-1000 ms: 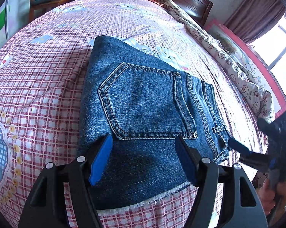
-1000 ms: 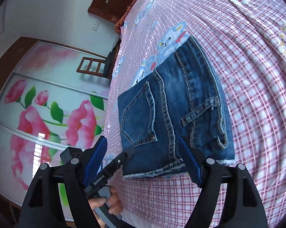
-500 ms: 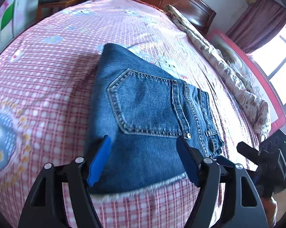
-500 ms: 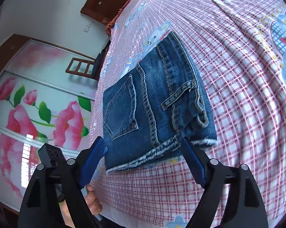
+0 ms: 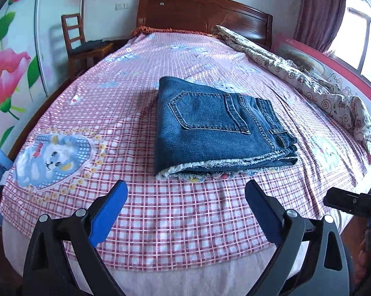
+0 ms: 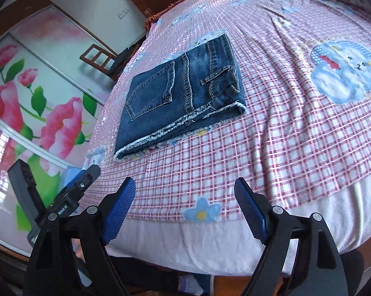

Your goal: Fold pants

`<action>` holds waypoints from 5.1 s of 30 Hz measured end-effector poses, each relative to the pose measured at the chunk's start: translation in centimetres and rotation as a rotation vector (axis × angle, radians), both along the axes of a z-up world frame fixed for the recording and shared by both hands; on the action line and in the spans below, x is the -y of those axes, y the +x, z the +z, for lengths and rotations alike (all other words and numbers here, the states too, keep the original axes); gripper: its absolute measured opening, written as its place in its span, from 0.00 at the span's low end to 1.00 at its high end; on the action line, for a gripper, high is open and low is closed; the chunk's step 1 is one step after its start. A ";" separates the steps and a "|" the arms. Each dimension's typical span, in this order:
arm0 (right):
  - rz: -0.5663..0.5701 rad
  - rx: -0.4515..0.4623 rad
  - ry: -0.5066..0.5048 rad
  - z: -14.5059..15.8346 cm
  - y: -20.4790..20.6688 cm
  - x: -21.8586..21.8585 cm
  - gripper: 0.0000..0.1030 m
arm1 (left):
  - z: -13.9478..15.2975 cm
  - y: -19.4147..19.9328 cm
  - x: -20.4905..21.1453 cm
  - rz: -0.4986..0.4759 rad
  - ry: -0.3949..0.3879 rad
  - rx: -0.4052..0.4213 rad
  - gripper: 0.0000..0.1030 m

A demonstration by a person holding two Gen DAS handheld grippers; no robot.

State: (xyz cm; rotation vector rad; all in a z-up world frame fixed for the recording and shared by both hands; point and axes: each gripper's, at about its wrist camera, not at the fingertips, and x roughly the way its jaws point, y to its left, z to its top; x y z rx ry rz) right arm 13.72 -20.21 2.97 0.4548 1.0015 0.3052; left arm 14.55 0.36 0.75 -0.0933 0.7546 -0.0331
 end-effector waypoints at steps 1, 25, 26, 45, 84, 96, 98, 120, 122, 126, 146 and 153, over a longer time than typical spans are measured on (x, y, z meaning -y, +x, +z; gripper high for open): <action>-0.007 0.022 -0.049 0.3 -0.5 0.0 0.82 | 0.3 -0.6 0.2 0.010 0.021 0.027 0.95; -0.185 0.555 -0.550 1.9 -8.2 -2.4 0.87 | 0.7 -8.2 3.1 0.123 0.203 0.396 0.98; -0.177 0.560 -0.553 2.0 -8.2 -2.7 0.87 | 0.7 -8.2 3.2 0.117 0.198 0.400 0.98; -0.111 0.558 -0.463 1.9 -7.7 -3.7 0.87 | 0.5 -6.7 1.8 -0.018 0.056 0.399 0.98; -0.105 0.531 -0.441 1.6 -7.1 -3.0 0.87 | 0.3 -6.7 2.1 -0.028 0.075 0.373 0.98; -0.098 0.529 -0.445 1.4 -7.1 -3.3 0.87 | 0.1 -6.4 2.0 -0.018 0.091 0.360 0.98; -0.095 0.526 -0.449 1.4 -7.1 -3.3 0.87 | 0.1 -6.4 2.0 -0.021 0.095 0.356 0.98; -0.093 0.526 -0.471 1.4 -7.0 -3.5 0.87 | 0.3 -6.1 2.2 -0.034 0.078 0.332 0.98; -0.093 0.525 -0.470 1.4 -7.0 -3.5 0.87 | 0.3 -6.2 2.3 -0.043 0.077 0.335 0.98; -0.093 0.525 -0.471 1.5 -6.9 -3.4 0.87 | 0.4 -6.2 2.5 -0.059 0.068 0.338 0.98; -0.086 0.523 -0.484 1.4 -6.9 -3.3 0.87 | 1.1 -6.0 2.0 0.024 0.090 0.339 0.98; -0.085 0.518 -0.490 1.4 -6.9 -3.3 0.87 | 1.3 -6.2 2.1 0.021 0.052 0.359 0.98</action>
